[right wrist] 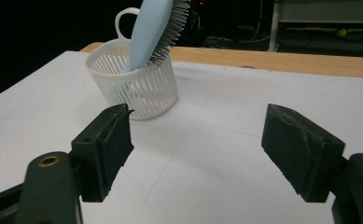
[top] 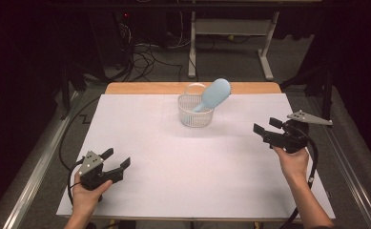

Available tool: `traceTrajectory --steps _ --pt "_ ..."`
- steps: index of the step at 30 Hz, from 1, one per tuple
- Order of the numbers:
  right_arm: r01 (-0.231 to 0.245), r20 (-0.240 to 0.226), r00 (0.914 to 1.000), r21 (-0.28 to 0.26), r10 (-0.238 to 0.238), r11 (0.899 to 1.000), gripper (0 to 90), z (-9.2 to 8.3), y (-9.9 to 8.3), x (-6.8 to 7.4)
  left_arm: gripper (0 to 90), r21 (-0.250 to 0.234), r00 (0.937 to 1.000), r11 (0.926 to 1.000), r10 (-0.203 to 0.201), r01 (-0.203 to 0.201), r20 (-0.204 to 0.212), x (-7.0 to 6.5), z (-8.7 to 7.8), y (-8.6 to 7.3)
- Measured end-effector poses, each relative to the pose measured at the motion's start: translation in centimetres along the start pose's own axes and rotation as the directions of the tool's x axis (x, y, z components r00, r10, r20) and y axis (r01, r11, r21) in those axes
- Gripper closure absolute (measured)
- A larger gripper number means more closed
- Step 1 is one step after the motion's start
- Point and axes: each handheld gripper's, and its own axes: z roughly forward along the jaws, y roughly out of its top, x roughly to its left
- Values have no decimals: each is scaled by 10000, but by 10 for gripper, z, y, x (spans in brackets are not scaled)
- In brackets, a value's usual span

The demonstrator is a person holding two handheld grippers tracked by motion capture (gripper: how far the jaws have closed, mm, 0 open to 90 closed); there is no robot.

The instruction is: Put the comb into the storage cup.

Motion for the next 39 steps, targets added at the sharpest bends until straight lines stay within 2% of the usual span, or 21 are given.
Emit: traceTrajectory --steps 39 --pt "-187 -31 9998 -344 186 9992 239 -20 -18 -4 257 -47 10000 10000 -29 29 -21 1 -1 0"
